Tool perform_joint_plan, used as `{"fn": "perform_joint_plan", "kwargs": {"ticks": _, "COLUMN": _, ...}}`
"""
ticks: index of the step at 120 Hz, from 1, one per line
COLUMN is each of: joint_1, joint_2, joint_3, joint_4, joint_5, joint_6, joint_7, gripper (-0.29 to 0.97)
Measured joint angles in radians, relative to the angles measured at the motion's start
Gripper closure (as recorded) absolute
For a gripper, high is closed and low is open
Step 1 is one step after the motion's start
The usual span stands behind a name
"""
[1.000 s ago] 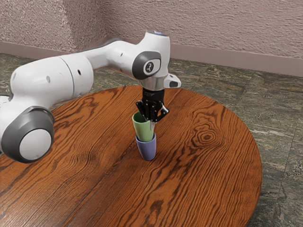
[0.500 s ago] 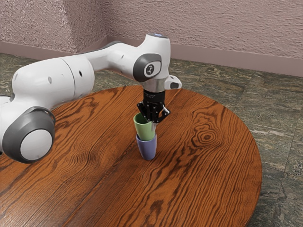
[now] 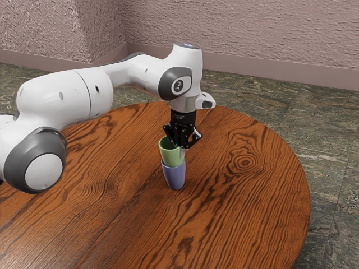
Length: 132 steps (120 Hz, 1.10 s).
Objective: Place the left cup onto the right cup
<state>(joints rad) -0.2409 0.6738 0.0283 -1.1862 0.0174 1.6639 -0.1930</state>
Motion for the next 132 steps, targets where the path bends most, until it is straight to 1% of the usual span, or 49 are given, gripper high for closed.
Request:
{"fn": "perform_joint_plan", "kwargs": {"ticks": 15, "joint_1": 0.0, "joint_2": -0.001, "joint_3": 0.0, "joint_4": 0.0, "joint_5": -0.002, "joint_6": 0.0, "joint_7": -0.001, "gripper": 0.46}}
{"fn": "perform_joint_plan", "kwargs": {"ticks": 22, "joint_1": 0.0, "joint_2": -0.001, "joint_3": 0.0, "joint_4": 0.0, "joint_5": -0.003, "joint_6": 0.0, "joint_7": -0.001, "gripper": 0.35}}
{"fn": "perform_joint_plan", "kwargs": {"ticks": 32, "joint_1": 0.0, "joint_2": -0.002, "joint_3": 0.0, "joint_4": 0.0, "joint_5": -0.003, "joint_6": 0.0, "joint_7": -0.001, "gripper": 0.25}}
{"fn": "perform_joint_plan", "kwargs": {"ticks": 44, "joint_1": 0.0, "joint_2": -0.003, "joint_3": 0.001, "joint_4": 0.0, "joint_5": -0.003, "joint_6": 0.0, "joint_7": -0.001, "gripper": 0.16}}
{"fn": "perform_joint_plan", "kwargs": {"ticks": 60, "joint_1": 0.0, "joint_2": -0.01, "joint_3": 0.001, "joint_4": 0.003, "joint_5": -0.003, "joint_6": -0.001, "joint_7": -0.001, "gripper": 0.09}}
{"fn": "perform_joint_plan", "kwargs": {"ticks": 80, "joint_1": 0.0, "joint_2": -0.044, "joint_3": 0.004, "joint_4": 0.006, "joint_5": -0.002, "joint_6": -0.011, "joint_7": -0.001, "gripper": 0.05}}
{"fn": "perform_joint_plan", "kwargs": {"ticks": 113, "joint_1": 0.002, "joint_2": -0.169, "joint_3": 0.001, "joint_4": -0.035, "joint_5": -0.002, "joint_6": -0.037, "joint_7": 0.009, "gripper": 0.03}}
{"fn": "perform_joint_plan", "kwargs": {"ticks": 132, "joint_1": 0.0, "joint_2": -0.218, "joint_3": -0.012, "joint_4": -0.049, "joint_5": -0.002, "joint_6": -0.059, "joint_7": 0.021, "gripper": 0.02}}
